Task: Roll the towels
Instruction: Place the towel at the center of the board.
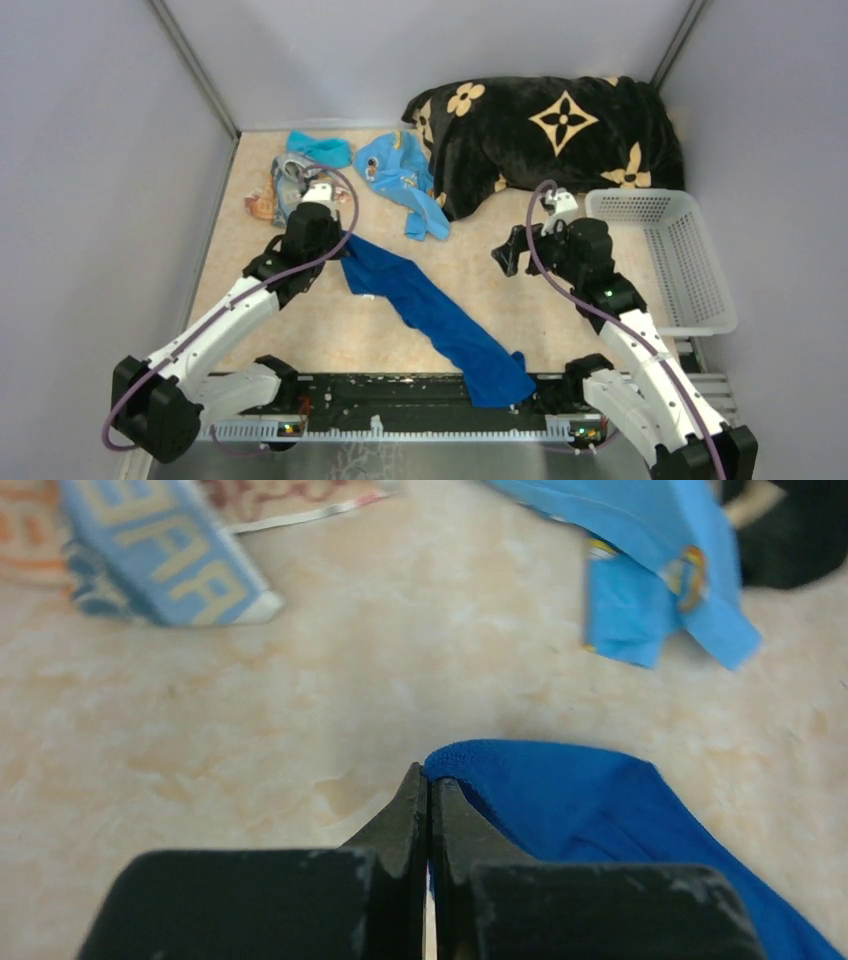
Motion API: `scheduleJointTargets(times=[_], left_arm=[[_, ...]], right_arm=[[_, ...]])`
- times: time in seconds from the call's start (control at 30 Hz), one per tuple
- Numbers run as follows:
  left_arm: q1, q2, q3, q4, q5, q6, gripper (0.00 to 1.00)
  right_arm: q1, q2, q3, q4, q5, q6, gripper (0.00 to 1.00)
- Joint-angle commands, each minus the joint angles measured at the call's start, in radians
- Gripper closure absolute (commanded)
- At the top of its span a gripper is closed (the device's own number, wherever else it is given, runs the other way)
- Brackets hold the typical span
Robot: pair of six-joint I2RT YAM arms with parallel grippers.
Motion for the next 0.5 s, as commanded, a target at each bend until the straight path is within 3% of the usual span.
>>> scheduleJointTargets(times=[0.0,0.07,0.13,0.2,0.37,0.47], left_arm=[[0.149,-0.056,-0.032,-0.010,0.013,-0.123,1.00],[0.191,-0.094,-0.064,-0.011,-0.014,-0.148,0.92],[0.217,-0.125,-0.091,0.010,0.001,-0.164,0.68],[0.223,-0.128,-0.088,0.049,0.074,-0.148,0.57],[0.221,-0.029,-0.008,0.136,0.421,-0.093,0.33],[0.205,0.095,0.046,0.208,0.609,-0.123,0.26]], right_arm=[[0.058,0.096,0.046,0.039,-0.073,0.030,0.08],[0.106,0.150,0.048,0.059,-0.041,0.040,0.08],[0.145,0.207,0.054,0.080,-0.010,0.051,0.09],[0.154,0.258,0.062,0.098,0.005,0.068,0.10],[0.154,0.300,0.065,0.136,0.030,0.095,0.10],[0.154,0.304,0.059,0.115,0.036,0.087,0.10]])
